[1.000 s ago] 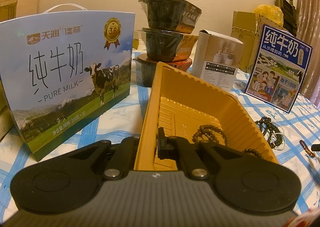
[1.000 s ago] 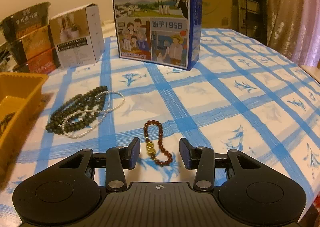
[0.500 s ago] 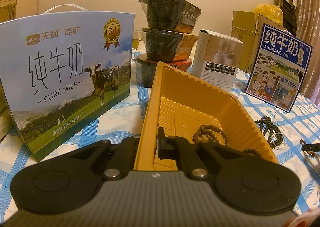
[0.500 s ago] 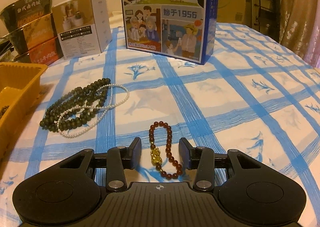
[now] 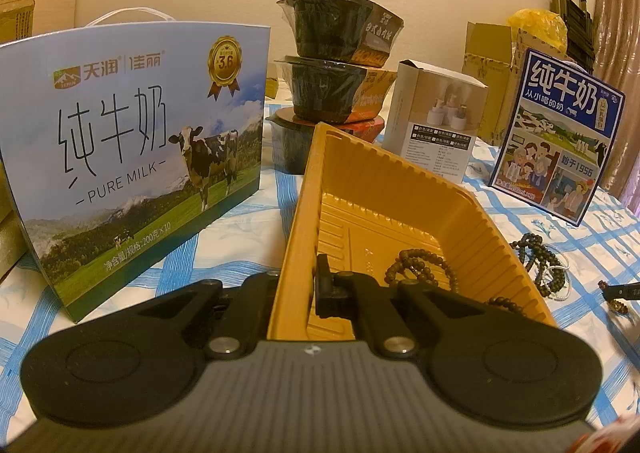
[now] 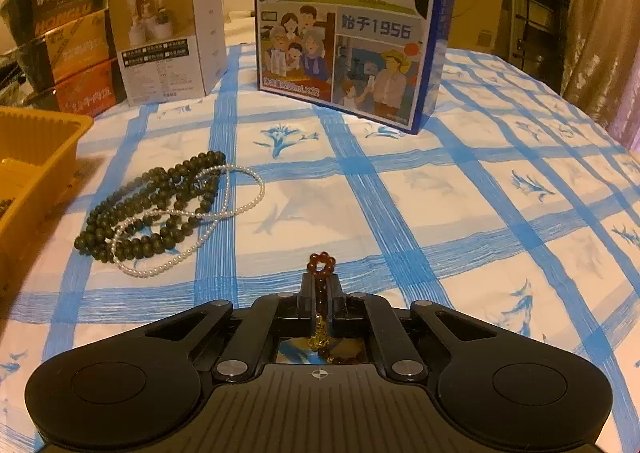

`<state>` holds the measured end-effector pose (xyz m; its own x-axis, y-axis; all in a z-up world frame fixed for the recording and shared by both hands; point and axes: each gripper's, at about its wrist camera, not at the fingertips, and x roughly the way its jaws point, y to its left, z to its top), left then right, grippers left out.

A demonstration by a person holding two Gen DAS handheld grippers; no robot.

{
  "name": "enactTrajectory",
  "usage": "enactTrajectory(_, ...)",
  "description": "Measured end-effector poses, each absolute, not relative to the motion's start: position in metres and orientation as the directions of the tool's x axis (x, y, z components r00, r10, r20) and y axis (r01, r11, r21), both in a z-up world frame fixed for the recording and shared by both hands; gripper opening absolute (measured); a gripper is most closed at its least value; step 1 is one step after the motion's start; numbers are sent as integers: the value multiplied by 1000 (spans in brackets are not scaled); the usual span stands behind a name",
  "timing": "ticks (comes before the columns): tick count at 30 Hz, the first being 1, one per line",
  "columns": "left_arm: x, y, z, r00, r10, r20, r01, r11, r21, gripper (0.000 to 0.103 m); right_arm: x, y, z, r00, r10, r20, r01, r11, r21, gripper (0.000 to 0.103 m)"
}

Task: Organize jewelry
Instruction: 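Carry the red bracelet into the orange tray and open the right tool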

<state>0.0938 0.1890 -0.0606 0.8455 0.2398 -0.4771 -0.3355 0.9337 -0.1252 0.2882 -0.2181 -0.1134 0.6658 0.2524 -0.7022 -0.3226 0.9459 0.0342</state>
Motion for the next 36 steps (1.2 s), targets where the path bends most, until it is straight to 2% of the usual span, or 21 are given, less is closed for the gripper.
enactTrajectory(13,93,189,-60,847,238,-475,-332,935,-123,3,262,-233,-51,727,401,-557,-332,916,226,5)
enactTrajectory(23,93,189,-60,849,237,-473,-331,935,-125,3,238,-205,-3,716,545,-437,-449,838,309,5)
enactTrajectory(31,93,189,-60,849,236,-472,-333,934,-131,3,216,-144,11,565,726,-392,-599,687,410,5)
enactTrajectory(36,93,189,-60,850,234,-472,-331,934,-134,3,202,-89,1,412,817,-404,-675,571,467,5)
